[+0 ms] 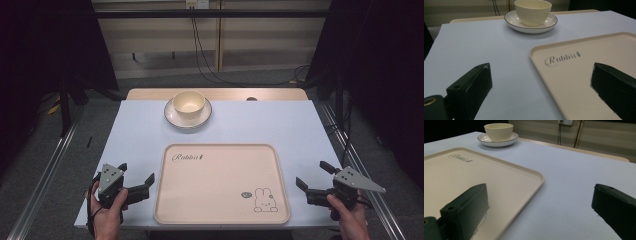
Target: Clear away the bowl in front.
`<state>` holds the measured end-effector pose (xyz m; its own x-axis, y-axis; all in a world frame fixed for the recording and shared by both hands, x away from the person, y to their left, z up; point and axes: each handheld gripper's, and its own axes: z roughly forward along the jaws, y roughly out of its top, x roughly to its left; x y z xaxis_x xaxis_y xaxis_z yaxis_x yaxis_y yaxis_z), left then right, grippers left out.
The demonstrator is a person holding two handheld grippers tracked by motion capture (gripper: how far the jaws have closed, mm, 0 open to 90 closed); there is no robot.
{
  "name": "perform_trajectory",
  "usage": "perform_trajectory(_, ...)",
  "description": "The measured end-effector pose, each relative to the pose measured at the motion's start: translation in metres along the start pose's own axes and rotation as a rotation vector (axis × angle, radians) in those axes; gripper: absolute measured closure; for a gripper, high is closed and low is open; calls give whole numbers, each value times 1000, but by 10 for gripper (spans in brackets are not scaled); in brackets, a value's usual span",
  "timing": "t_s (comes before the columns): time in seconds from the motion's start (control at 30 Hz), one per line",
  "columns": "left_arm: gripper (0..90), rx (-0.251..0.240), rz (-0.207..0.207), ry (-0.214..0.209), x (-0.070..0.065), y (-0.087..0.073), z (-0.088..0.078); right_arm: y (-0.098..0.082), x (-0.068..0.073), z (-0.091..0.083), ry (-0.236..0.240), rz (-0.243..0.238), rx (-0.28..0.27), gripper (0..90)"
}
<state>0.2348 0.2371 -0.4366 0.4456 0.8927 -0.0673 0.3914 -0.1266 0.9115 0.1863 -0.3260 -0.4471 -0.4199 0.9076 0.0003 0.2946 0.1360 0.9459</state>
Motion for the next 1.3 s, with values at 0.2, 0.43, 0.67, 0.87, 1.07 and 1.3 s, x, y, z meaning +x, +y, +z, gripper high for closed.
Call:
perform_trajectory(0.2,32,0,5,13,-2,1,-1,1,-2,0,11,6,-2,10)
perform_trajectory(0.43,27,-5,-5,-1,-1,1,-1,1,-2,0,26,12,-3,14)
perform_trajectory(0.67,27,-11,6,-11,-3,6,0,2,-2,-1,32,15,-8,14)
perform_trajectory(0.87,28,-11,8,-17,-4,14,10,2,-2,0,30,21,-13,13)
perform_trajectory(1.07,22,-26,21,-62,-3,22,16,2,-2,0,34,27,-15,13)
perform_trajectory(1.3,26,-31,28,-77,-2,29,23,2,-2,0,37,25,-14,13)
